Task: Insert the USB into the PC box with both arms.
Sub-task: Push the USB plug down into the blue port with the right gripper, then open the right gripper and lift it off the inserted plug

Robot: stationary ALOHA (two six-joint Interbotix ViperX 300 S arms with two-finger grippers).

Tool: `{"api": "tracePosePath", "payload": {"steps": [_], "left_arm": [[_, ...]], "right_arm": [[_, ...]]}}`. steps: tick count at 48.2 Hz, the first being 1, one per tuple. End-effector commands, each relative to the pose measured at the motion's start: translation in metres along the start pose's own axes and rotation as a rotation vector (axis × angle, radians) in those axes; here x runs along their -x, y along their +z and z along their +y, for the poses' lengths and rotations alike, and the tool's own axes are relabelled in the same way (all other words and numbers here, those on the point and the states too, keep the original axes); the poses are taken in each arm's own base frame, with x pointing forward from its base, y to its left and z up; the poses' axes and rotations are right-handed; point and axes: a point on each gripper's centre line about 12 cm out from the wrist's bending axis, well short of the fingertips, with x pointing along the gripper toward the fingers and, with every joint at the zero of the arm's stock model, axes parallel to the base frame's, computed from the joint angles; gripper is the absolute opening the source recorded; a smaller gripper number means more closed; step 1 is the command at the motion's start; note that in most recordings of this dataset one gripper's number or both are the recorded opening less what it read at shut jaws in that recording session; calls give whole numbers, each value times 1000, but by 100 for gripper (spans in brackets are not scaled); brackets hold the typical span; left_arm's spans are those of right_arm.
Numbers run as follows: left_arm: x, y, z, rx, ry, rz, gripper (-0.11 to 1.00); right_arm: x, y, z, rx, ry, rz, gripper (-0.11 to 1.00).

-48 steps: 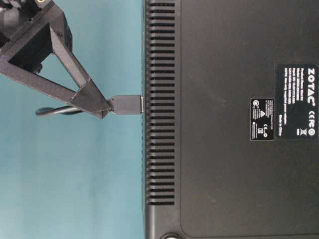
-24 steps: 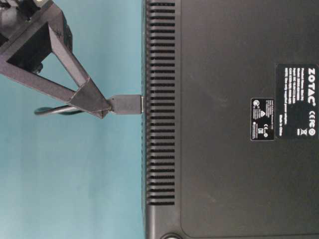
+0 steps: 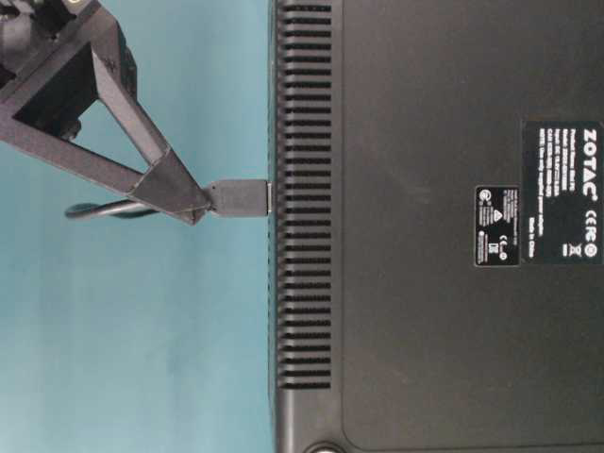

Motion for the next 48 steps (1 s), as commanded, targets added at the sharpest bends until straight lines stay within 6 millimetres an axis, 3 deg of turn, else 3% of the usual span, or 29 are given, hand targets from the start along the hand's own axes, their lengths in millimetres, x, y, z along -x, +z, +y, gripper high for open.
{"api": "tracePosePath", "payload": {"steps": [1, 13, 29, 41, 48], "left_arm": [[0, 13, 0, -8, 1, -35, 0], [-1, 13, 0, -15, 1, -3, 0], [0, 23, 0, -16, -3, -38, 0], [2, 25, -1, -16, -7, -54, 0], [4, 27, -1, -16, -7, -63, 0]], "right_arm": [[1, 0, 2, -7, 6, 4, 13], [6, 2, 2, -8, 8, -8, 26], [17, 6, -2, -18, 8, -35, 64], [46, 9, -9, -37, 10, -95, 66], [64, 0, -15, -43, 10, -120, 66]]}}
